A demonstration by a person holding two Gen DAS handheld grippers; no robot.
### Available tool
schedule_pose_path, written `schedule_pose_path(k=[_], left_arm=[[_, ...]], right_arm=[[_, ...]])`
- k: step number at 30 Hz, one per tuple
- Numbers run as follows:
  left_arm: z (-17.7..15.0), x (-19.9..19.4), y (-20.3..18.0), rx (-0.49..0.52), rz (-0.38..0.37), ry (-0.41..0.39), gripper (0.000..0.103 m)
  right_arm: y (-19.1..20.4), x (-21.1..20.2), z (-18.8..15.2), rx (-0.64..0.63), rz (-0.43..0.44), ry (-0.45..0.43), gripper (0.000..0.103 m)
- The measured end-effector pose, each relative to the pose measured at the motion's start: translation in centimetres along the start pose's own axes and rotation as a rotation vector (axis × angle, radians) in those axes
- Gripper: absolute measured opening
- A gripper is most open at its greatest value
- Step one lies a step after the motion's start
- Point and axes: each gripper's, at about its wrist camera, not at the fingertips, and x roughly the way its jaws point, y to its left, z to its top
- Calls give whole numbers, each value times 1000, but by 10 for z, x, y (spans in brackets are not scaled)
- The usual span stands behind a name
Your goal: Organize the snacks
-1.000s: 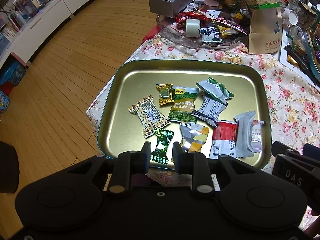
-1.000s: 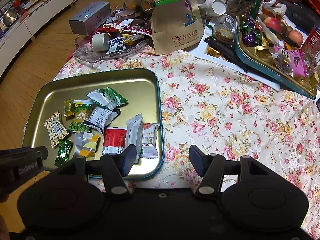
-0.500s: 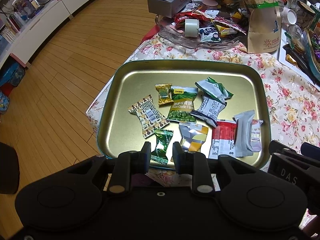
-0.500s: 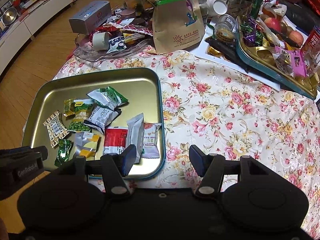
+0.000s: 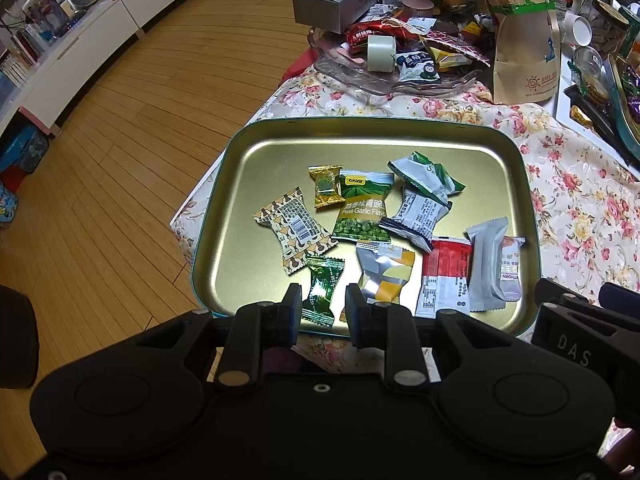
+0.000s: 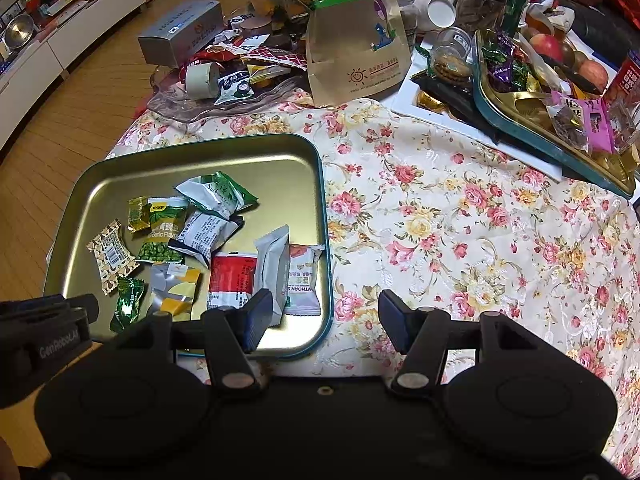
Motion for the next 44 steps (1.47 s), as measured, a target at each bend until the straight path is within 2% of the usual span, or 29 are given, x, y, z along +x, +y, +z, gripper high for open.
schedule_pose_path(k=[44], left_arm=[[1, -1, 0, 8, -2, -6, 34]], right_arm=[[1, 1, 0, -9, 6, 4, 62]])
